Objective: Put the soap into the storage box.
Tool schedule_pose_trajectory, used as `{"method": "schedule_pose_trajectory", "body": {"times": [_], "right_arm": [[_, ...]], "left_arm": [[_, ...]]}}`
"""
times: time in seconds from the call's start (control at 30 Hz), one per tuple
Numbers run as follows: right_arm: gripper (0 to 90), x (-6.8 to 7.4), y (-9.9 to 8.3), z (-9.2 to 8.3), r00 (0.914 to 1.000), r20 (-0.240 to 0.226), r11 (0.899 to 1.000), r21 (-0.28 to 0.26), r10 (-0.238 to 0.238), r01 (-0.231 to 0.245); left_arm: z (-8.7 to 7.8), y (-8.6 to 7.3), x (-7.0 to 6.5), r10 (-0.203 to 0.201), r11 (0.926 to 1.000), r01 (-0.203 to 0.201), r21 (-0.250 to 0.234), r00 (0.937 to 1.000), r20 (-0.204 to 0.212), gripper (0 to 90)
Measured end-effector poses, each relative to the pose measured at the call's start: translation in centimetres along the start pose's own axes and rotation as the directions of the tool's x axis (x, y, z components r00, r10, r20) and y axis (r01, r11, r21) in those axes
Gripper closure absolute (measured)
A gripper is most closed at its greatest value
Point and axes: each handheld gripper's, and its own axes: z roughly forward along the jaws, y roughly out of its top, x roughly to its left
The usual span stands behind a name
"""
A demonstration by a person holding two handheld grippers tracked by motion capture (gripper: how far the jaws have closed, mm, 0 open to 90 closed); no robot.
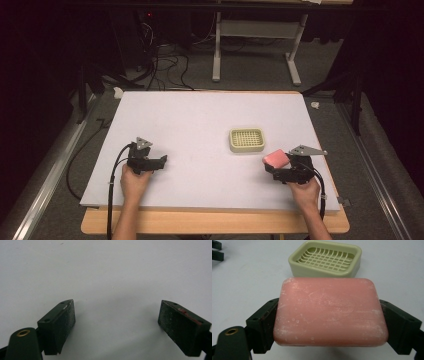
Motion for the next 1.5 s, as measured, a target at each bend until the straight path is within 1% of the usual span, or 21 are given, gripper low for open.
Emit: {"method": "schedule_pose_trajectory", "body": {"times": [0.23, 0.43, 0.47, 0.63, 0.97, 1.2, 1.5], "right_arm": [[13.8, -0.1, 0.7, -0.5, 0.9996, -0.025, 1.0, -0.025, 0.011, -0.012], [13.8, 0.1, 1.2, -0.7, 0.9994, -0.032, 1.0, -0.026, 0.009, -0.01], [13.8, 0.1, 1.3, -0.7, 0.9994, -0.033, 1.0, -0.028, 0.002, -0.003], [13.8, 0.2, 1.9, -0.8, 0.9989, -0.047, 0.999, -0.031, 0.006, -0.008], [13.8, 0.5, 2.9, -0.5, 0.9985, -0.052, 0.999, -0.031, -0.014, 0.013], [13.8, 0.6, 3.4, -0.3, 0.9983, -0.058, 0.999, -0.032, -0.006, 0.004], [13.8, 0.9, 4.5, 0.0, 0.998, -0.06, 0.999, -0.038, -0.023, 0.021]], "left_arm": [[0.0, 0.0, 0.0, 0.0, 1.0, 0.0, 0.0, 1.0, 0.0, 14.7], [0.0, 0.0, 0.0, 0.0, 1.0, 0.0, 0.0, 1.0, 0.0, 14.7], [0.0, 0.0, 0.0, 0.0, 1.0, 0.0, 0.0, 1.0, 0.0, 14.7], [0.0, 0.0, 0.0, 0.0, 1.0, 0.0, 0.001, 1.0, 0.0, 14.7], [0.0, 0.0, 0.0, -0.001, 1.0, 0.001, 0.001, 1.0, 0.001, 14.7], [0.0, 0.0, 0.0, -0.001, 1.0, 0.001, 0.0, 1.0, 0.001, 14.7], [0.0, 0.0, 0.0, -0.001, 1.0, 0.001, 0.001, 1.0, 0.001, 14.7]]}}
